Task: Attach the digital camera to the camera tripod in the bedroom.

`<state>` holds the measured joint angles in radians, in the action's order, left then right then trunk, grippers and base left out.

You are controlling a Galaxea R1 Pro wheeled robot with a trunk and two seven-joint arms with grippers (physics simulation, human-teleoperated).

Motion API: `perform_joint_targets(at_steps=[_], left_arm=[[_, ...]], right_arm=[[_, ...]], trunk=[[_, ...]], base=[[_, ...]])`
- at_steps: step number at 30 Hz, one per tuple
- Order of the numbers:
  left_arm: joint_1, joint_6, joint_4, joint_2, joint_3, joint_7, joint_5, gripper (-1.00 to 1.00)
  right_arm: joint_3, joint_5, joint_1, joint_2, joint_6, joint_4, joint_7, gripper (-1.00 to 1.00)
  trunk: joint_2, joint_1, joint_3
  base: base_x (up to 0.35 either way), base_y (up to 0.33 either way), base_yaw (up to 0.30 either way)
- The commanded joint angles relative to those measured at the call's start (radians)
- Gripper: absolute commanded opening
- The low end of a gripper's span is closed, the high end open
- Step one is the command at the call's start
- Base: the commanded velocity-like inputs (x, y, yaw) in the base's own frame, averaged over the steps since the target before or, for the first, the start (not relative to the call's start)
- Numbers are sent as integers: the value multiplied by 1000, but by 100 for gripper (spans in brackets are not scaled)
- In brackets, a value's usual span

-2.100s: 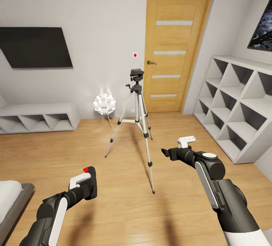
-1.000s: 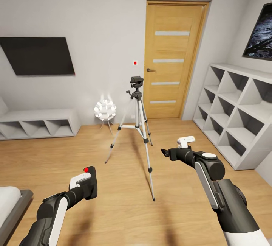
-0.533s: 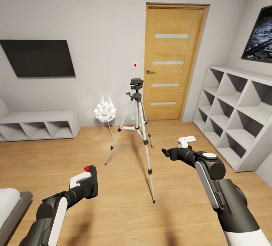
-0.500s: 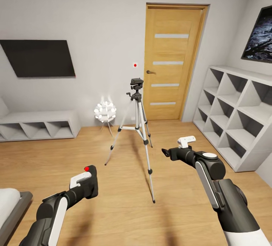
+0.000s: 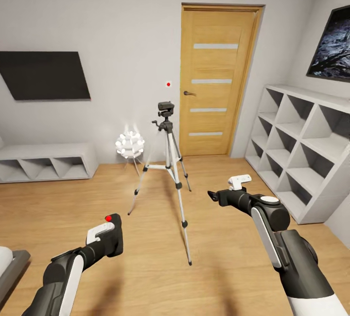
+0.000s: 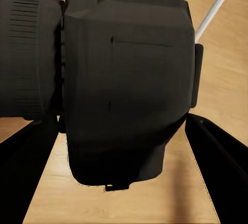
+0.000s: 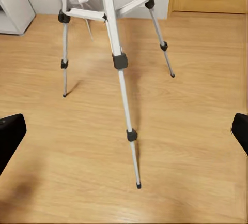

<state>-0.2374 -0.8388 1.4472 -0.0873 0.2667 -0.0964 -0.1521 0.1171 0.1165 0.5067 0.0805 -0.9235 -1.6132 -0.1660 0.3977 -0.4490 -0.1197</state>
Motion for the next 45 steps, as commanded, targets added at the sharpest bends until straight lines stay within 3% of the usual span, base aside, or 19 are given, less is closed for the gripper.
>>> perform_joint_targets(at_steps=[1,2,6,25,45], left_arm=[[-1,-6,2,-1,11,-4,-6,-100],[1,-6,5,-2,58,-5,-7,-100],[4,-6,7,-2,78,-6,-8,-100],[6,-6,8,-2,88,3,-6,-100],[6,-6,8,-2,88,4,-5,-100]], right_arm=[[1,7,1,1,-4,-1,3,100],[2,8,1,1,-4,-1,-8,100],[2,5,0,2,-5,-1,-58,100],[3,-3,0,2,-5,-1,-91,100],[3,-3,0,2,-5,-1,-92,100]], trunk=[[2,-1,-2],[2,-1,-2],[2,-1,-1],[2,-1,8],[2,-1,17]], base=[[175,-305,0],[185,-310,27],[187,-311,105],[158,-319,242],[17,-344,257]])
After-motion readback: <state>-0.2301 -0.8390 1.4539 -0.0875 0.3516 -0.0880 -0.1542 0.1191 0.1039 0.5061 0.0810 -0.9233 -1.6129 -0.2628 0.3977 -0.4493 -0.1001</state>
